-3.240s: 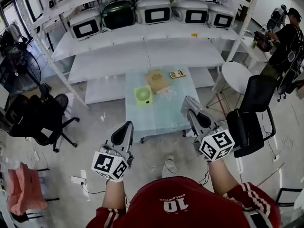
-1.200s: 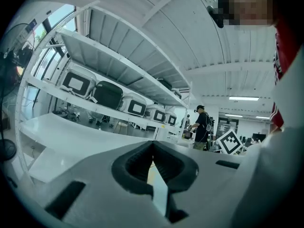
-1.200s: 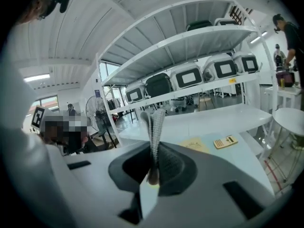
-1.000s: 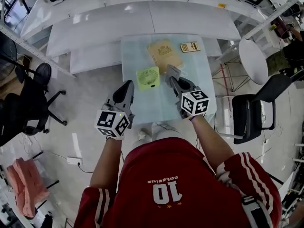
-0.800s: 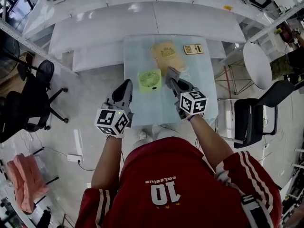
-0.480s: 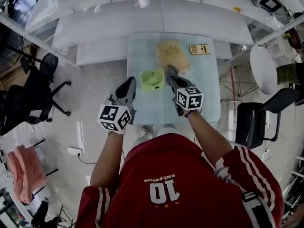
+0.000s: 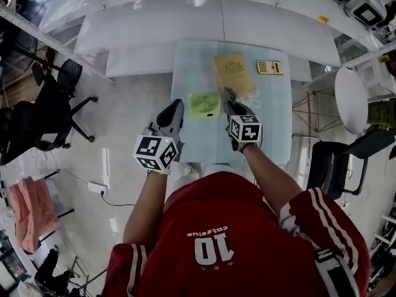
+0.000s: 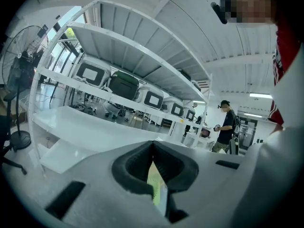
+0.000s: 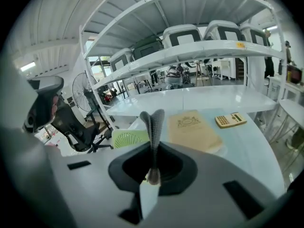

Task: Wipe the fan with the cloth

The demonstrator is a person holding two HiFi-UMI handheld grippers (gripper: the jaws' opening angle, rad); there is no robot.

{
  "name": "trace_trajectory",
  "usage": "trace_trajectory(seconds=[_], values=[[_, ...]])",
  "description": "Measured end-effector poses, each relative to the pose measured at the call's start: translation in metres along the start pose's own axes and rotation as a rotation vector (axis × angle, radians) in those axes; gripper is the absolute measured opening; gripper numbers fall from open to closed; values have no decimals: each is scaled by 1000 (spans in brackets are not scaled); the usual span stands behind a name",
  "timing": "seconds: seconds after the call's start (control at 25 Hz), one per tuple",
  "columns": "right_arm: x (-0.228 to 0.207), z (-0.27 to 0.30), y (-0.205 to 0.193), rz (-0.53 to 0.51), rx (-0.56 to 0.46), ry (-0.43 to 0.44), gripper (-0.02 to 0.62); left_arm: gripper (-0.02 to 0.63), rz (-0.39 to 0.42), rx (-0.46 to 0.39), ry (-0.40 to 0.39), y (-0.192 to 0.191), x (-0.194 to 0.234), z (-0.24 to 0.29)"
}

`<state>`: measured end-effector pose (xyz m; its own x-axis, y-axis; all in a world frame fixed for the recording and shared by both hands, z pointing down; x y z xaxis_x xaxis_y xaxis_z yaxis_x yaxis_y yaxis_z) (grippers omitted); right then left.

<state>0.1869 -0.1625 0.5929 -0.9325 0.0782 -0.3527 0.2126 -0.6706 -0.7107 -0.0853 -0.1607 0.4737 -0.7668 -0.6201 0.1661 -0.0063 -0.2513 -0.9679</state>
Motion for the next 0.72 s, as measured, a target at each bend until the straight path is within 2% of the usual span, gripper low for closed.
trace_trajectory(seconds=[0.72], values=[[18,24,2,-36,33,35,19,3,-39,25,53,-6,11,-7]])
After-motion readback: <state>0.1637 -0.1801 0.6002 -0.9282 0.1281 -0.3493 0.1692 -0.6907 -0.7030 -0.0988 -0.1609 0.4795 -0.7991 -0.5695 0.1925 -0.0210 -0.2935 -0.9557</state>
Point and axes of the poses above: the fingertips, and each gripper's own axes: z forward along the fingers, x to its left, y out of its top, the point moved 10 cm from there along -z, backward along the fingers, and after that the axes turned 9 degrees about z, right-handed, at the moved point
